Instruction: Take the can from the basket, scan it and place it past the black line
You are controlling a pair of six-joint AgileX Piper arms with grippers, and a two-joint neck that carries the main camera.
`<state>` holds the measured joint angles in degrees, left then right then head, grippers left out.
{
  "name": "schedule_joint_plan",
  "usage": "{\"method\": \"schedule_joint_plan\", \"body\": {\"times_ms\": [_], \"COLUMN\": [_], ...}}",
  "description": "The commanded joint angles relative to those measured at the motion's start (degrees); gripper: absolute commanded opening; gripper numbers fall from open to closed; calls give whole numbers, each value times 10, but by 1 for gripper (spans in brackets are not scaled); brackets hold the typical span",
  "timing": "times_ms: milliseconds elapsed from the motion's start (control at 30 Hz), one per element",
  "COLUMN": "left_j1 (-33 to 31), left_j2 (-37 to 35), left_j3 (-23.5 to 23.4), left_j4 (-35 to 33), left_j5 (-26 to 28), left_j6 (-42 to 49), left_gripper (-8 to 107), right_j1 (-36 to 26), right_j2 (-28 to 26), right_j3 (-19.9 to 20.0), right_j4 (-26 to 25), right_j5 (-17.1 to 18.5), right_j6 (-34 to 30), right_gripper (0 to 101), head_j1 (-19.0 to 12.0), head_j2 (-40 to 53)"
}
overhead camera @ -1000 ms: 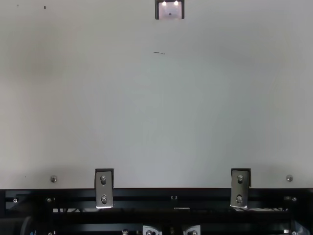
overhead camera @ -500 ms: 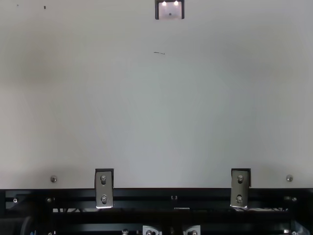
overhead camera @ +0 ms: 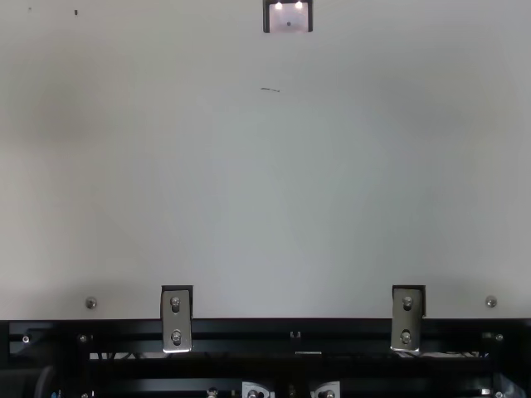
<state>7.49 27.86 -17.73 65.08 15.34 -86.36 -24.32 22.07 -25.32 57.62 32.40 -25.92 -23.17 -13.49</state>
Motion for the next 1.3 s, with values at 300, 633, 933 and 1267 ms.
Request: {"method": "schedule_joint_plan", "body": {"times_ms": [300, 633, 933, 1267], "left_j1": [0, 0, 0, 0], "left_j2": [0, 0, 0, 0], "left_j3": [0, 0, 0, 0], "left_j4": [0, 0, 0, 0], "left_j5": [0, 0, 0, 0], "left_j6": [0, 0, 0, 0], "left_gripper": [90, 90, 90, 90], "right_j1": [0, 0, 0, 0], "right_j2": [0, 0, 0, 0], "right_j3": [0, 0, 0, 0], "right_j4": [0, 0, 0, 0], "right_j5": [0, 0, 0, 0], "right_j6": [0, 0, 0, 0], "right_gripper": [101, 101, 101, 101], "head_j1": [-18, -18, -18, -18], "head_j2": [117, 123, 123, 123]}}
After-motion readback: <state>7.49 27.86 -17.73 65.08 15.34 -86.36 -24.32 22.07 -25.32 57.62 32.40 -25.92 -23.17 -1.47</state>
